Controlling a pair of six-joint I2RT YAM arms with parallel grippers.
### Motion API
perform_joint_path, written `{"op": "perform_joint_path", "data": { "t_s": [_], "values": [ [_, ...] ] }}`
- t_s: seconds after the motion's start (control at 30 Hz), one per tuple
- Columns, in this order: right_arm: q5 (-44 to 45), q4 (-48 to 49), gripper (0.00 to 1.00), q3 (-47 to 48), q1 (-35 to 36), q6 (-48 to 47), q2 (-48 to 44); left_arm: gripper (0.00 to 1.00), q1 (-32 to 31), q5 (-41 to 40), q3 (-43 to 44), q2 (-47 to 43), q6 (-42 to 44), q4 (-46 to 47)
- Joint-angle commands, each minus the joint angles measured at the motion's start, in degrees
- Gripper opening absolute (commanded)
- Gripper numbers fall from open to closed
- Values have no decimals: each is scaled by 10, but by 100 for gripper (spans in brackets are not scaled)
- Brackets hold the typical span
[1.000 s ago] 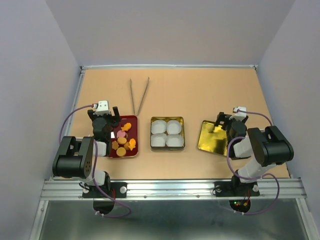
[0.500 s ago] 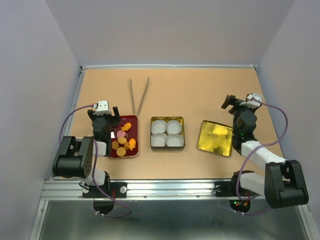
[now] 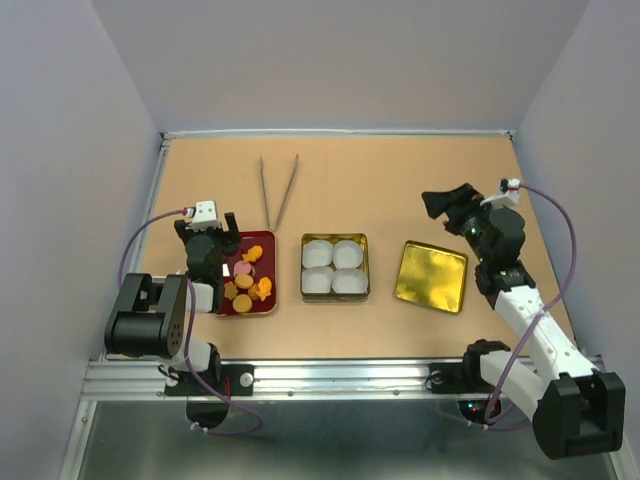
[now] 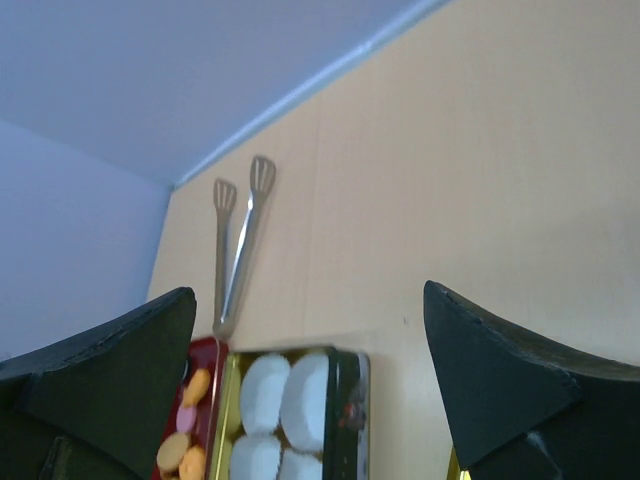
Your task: Pack the cookies
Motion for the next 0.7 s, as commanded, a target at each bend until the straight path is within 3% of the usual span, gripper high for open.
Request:
{"op": "perform_joint_path", "data": {
  "t_s": [0.0,0.1,0.17,0.2,0.27,0.33,0.4,0.5,0.57,0.63,0.67],
  "values": [
    [-90,-6,100,-63,4,62,1,99,-17,-103,107,-68,-18,-66],
    [-98,-14,100,-77,4,39,-5,99,-15,-112,220,-86,-36,-205],
    [-99,-14,100,-84,3,31,-12,99,-17,-61,308,-86,-62,-316],
    [-85,-16,100,-92,4,25,-20,99,-16,-39,402,-68,-80,-436],
    [-63,-21,100,-99,4,20,-28,99,-23,39,487,-13,-112,-588],
    [-57,-23,100,-99,4,17,-27,99,-44,74,585,32,-117,-670],
    [-65,-28,100,-97,4,17,-24,99,-100,50,639,83,-108,-761],
    [-66,-40,100,-93,4,8,-24,99,-169,-19,651,98,-117,-803],
    [-64,-46,100,-97,4,-2,-28,99,-184,-36,653,95,-140,-802],
    [-65,-53,100,-99,4,-7,-31,99,-165,16,612,71,-184,-765],
    [-64,-54,100,-104,4,-10,-34,99,-153,92,589,61,-191,-737]
  ]
}}
